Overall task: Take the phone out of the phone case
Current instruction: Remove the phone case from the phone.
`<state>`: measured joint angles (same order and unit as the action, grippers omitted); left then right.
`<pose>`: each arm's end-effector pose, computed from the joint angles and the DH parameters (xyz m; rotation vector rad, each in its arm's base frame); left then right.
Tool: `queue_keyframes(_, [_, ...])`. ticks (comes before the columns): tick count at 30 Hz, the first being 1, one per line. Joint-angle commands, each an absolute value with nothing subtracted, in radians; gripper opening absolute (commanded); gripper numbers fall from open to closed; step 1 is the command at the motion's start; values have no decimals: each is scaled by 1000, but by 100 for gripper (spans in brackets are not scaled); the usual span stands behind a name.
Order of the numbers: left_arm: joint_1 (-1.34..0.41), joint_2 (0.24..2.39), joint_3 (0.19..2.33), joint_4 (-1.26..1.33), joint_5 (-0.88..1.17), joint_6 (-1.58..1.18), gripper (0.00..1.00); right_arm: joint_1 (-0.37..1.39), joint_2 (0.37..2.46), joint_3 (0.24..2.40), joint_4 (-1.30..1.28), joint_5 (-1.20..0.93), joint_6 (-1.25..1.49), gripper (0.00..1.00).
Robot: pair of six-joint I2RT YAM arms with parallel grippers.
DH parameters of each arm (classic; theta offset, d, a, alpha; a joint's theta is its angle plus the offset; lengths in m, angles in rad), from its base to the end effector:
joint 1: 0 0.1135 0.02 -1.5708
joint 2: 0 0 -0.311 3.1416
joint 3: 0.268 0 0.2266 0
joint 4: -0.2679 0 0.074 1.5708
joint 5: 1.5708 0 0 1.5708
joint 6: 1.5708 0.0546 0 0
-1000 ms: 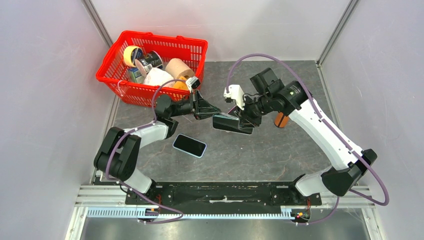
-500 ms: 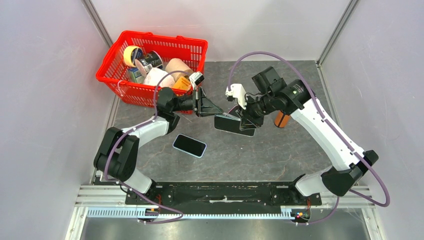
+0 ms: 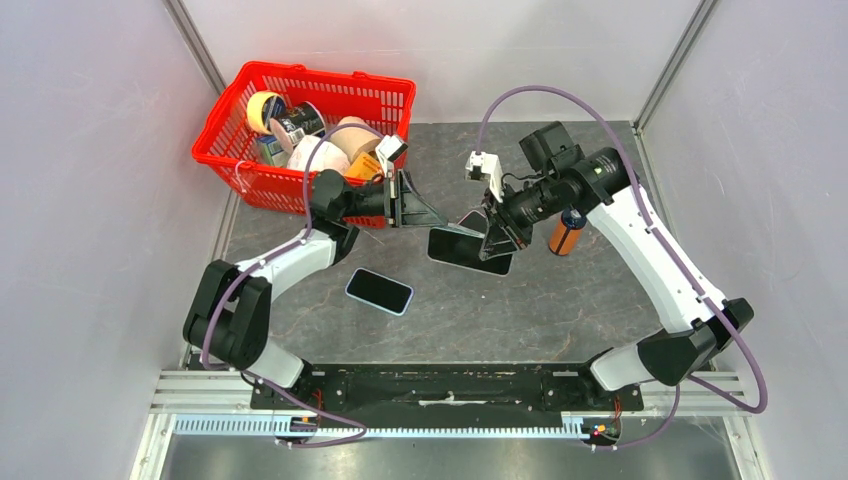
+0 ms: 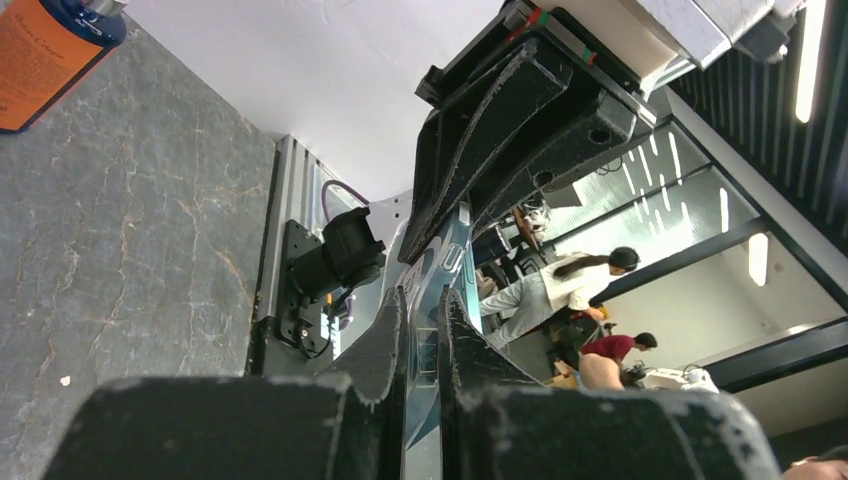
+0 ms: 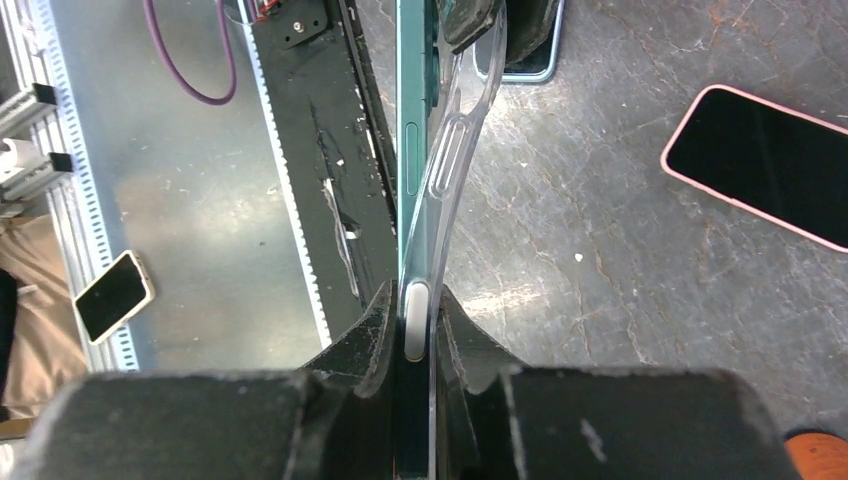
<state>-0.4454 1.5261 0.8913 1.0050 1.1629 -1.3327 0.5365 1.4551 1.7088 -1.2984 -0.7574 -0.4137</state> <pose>0.2553 -0.1774 0.3775 0.5799 1.7415 -2.0502 0.1851 0.1537 0.4371 -1.3720 2.0857 1.0269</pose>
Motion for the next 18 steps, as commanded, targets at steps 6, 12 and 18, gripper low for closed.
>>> queue_keyframes(6, [-539,1505,860,968,1236,-1166,2,527,1435,1772,-979,-1057,-355,0])
queue_keyframes(12, [-551,1495,831,1044,1271,-1188,2,504,1430,1746,-933,-1064,-310,0])
queue_keyframes(18, [-551,1501,824,1176,1293,-1271,5,493,1424,1725,-918,-1058,-296,0])
